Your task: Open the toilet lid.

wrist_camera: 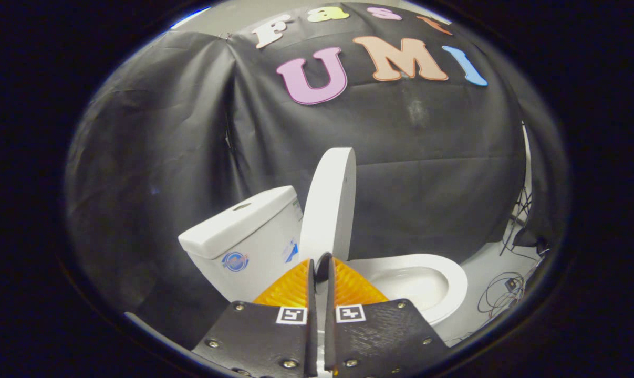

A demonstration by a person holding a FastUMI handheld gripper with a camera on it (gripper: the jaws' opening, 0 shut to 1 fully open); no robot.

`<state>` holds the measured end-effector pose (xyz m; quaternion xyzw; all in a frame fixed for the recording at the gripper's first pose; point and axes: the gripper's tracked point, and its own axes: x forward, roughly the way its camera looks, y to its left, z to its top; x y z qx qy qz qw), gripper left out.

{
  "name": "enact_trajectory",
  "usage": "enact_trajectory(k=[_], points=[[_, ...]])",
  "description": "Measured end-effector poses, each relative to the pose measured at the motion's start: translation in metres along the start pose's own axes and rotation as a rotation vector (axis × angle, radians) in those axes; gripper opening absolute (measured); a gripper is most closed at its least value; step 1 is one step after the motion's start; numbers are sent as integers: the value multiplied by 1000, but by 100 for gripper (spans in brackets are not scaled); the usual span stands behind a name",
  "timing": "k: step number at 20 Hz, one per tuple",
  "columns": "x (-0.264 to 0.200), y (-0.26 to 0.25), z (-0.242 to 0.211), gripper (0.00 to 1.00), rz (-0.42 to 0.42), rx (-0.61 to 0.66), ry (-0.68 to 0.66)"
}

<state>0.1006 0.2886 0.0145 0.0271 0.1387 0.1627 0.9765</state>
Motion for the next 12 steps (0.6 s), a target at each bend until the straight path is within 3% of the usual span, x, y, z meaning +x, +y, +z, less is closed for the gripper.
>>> enact_trajectory(k=[7,12], points=[[6,21,3,6,5,-70,-38],[9,35,3,6,32,-47,-47]])
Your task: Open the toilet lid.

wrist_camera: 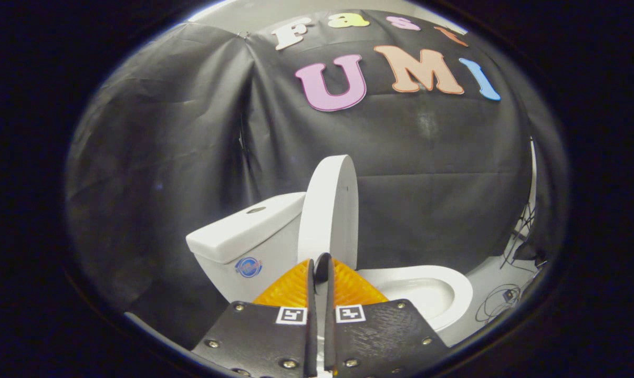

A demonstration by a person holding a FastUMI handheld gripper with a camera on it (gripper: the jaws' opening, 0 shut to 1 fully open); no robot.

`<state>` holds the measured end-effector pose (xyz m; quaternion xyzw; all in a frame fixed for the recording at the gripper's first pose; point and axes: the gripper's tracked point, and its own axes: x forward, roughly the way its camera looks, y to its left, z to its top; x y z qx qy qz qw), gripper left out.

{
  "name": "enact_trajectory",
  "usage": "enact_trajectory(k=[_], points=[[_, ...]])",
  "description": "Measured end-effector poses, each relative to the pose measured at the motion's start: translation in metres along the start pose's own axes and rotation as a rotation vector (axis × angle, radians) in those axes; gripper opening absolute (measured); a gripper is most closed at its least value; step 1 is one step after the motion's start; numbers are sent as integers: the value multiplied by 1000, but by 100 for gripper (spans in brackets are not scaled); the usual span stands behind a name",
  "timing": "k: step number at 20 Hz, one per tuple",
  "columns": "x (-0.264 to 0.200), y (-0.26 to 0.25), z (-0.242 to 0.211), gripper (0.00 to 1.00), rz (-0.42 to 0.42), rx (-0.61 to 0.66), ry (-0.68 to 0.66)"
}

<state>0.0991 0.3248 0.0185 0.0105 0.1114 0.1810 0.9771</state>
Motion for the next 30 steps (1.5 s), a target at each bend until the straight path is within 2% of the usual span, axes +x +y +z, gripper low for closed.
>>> enact_trajectory(k=[16,22,26,30], points=[[13,46,-4,6,70,34,-37],[15,53,-5,6,77,82,-52],[17,60,-8,6,84,72,-51],[16,60,-8,10,93,79,-58]])
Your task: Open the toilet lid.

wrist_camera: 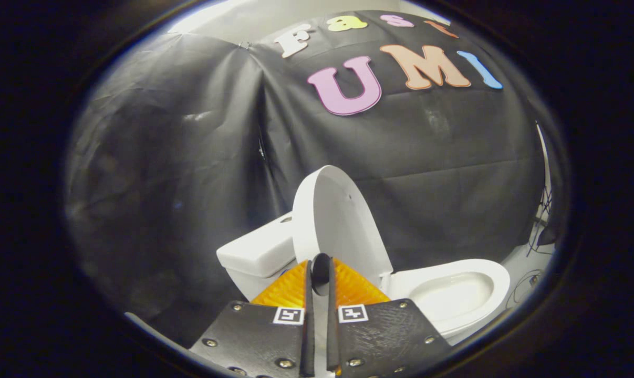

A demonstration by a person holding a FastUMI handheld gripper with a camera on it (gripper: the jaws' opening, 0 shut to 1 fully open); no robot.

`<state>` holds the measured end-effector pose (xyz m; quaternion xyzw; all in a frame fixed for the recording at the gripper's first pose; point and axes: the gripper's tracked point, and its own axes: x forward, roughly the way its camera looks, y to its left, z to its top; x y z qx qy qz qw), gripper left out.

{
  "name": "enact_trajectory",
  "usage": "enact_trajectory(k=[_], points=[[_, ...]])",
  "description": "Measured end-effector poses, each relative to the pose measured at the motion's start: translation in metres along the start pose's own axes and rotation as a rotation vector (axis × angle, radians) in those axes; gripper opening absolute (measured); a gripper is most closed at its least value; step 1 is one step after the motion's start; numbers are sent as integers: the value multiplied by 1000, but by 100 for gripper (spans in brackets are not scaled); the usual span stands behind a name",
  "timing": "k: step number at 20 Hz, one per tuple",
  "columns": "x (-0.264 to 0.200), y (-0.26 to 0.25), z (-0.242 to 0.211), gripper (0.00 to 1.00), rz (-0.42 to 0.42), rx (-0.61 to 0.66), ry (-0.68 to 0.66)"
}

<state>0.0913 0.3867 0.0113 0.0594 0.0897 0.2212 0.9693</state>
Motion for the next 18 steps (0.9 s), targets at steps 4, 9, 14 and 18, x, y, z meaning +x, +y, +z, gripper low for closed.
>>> enact_trajectory(k=[4,9,14,18], points=[[-2,-1,1,12,12,-24,20],[-12,9,11,16,78,24,28],[-26,-14,42,29,24,25,-33],[-37,-37,61,39,-11,13,-73]])
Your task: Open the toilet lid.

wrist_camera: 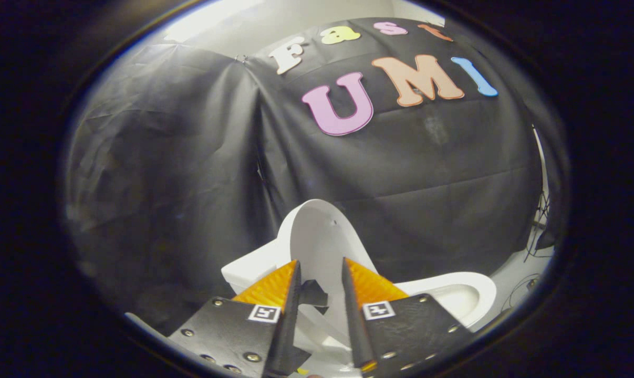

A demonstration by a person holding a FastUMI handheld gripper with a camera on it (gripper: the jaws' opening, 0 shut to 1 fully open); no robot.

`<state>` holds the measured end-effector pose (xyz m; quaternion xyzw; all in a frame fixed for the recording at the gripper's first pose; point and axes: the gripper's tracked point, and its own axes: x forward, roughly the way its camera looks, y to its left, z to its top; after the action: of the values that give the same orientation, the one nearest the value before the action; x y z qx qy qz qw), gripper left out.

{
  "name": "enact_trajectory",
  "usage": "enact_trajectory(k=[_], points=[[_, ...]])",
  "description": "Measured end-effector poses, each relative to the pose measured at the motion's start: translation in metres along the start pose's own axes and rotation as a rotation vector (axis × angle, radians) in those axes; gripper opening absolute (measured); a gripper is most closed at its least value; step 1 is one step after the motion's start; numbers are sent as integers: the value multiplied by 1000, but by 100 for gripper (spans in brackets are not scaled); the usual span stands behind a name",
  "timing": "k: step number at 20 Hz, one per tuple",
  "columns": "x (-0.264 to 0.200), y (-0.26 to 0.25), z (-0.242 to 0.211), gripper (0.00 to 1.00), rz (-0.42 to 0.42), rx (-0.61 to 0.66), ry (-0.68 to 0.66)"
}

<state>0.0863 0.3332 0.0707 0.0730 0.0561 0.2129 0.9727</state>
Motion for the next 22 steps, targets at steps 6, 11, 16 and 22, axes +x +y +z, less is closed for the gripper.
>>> enact_trajectory(k=[6,11,16,22], points=[[-15,-22,21,59,-26,-21,-28],[-27,-40,32,79,-63,-33,-39],[-39,-71,38,99,-120,-64,-35],[-69,-114,40,99,-167,-130,-20]])
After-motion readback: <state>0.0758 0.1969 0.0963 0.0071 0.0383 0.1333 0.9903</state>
